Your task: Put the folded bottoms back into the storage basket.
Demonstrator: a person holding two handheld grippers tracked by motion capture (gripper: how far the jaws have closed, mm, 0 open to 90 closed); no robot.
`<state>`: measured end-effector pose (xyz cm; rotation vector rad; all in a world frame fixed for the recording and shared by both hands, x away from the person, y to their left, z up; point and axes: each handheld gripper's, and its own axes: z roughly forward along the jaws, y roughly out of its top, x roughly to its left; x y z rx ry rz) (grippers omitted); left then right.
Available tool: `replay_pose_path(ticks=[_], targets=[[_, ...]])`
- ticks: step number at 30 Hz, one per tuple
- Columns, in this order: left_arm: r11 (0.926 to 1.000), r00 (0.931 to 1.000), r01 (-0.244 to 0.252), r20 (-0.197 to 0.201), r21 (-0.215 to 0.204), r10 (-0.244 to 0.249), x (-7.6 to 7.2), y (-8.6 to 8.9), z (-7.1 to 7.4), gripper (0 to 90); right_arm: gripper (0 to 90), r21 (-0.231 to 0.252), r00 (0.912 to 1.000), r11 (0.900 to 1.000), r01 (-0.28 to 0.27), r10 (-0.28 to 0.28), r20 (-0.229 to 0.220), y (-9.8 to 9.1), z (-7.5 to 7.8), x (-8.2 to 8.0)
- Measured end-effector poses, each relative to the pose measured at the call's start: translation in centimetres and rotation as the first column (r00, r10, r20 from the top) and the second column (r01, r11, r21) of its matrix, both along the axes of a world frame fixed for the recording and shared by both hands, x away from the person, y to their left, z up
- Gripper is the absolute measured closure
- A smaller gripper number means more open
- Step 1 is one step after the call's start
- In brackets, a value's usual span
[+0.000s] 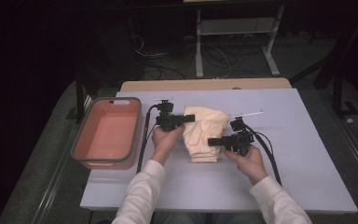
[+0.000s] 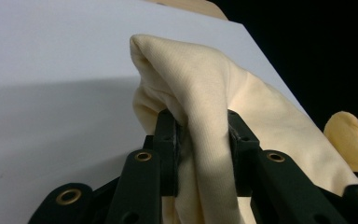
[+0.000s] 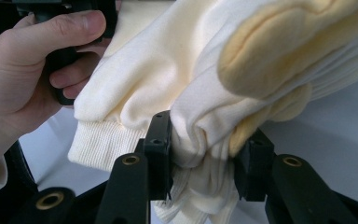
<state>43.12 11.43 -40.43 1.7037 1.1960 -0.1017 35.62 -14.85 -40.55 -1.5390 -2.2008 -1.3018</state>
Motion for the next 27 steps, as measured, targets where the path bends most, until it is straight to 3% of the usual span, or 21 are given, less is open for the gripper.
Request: replay_pose_path(ticks=[12, 20, 27], targets=[[1.0000, 0.9997, -0.002, 0.022, -0.001, 0.002, -0.1, 0.6, 2.2, 70.1, 62.2, 0.005, 0.9998, 1.0000, -0.002, 0.002, 0.020, 0.5, 1.8, 0.0], [1.0000, 0.9981, -0.006, 0.061, -0.006, 0.006, -0.5, 1.4, 4.8, 70.2, 62.1, -0.002, 0.9984, 0.9999, -0.012, 0.012, 0.055, 1.1, 4.2, -0.1], [0.9999, 0.9972, -0.011, 0.075, -0.005, 0.011, -0.6, 2.1, 6.1, 70.2, 62.1, -0.005, 0.9974, 0.9998, -0.019, 0.020, 0.069, 1.8, 5.4, -0.1]])
